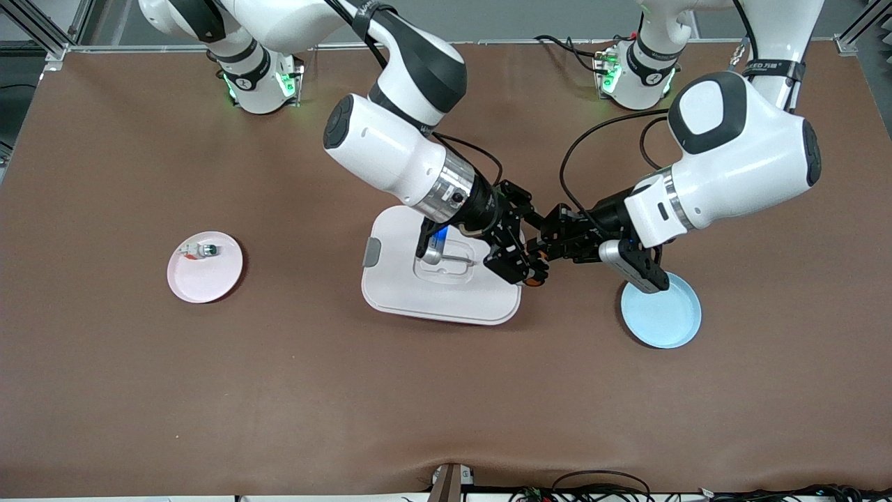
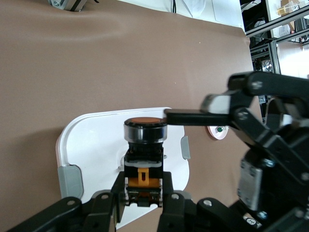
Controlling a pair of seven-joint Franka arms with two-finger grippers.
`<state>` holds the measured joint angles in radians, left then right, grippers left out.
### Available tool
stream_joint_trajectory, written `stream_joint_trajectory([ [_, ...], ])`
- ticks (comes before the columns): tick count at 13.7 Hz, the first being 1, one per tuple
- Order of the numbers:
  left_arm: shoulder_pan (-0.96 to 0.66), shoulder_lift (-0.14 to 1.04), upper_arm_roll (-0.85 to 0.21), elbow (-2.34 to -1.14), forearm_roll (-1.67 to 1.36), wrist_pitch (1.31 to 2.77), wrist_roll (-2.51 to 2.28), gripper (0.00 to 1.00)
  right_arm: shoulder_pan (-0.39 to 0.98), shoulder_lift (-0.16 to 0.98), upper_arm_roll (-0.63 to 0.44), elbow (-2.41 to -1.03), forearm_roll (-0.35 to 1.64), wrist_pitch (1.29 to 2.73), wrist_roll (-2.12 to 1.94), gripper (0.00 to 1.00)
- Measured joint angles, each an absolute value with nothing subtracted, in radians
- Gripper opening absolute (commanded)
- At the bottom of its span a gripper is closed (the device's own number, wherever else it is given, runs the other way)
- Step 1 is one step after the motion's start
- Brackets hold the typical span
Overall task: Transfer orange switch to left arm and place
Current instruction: 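Open the right gripper and pull both grippers apart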
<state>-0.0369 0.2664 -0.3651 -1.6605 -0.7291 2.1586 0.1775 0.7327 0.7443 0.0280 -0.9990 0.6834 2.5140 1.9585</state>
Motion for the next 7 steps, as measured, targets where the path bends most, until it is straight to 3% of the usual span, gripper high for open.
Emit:
stream_joint_trajectory([
  [3, -0.036, 0.268, -0.365, -1.66, -0.729, 2.16, 0.179, 0.0, 0.719, 0.744, 0.019, -0.999, 0.683, 2.493, 1.946, 1.0],
  [7, -0.022, 0.267, -0.363, -1.656, -0.729, 2.157, 0.208, 0.0, 0.644, 0.742, 0.013, -0.99, 0.682, 2.29, 1.797, 1.0],
])
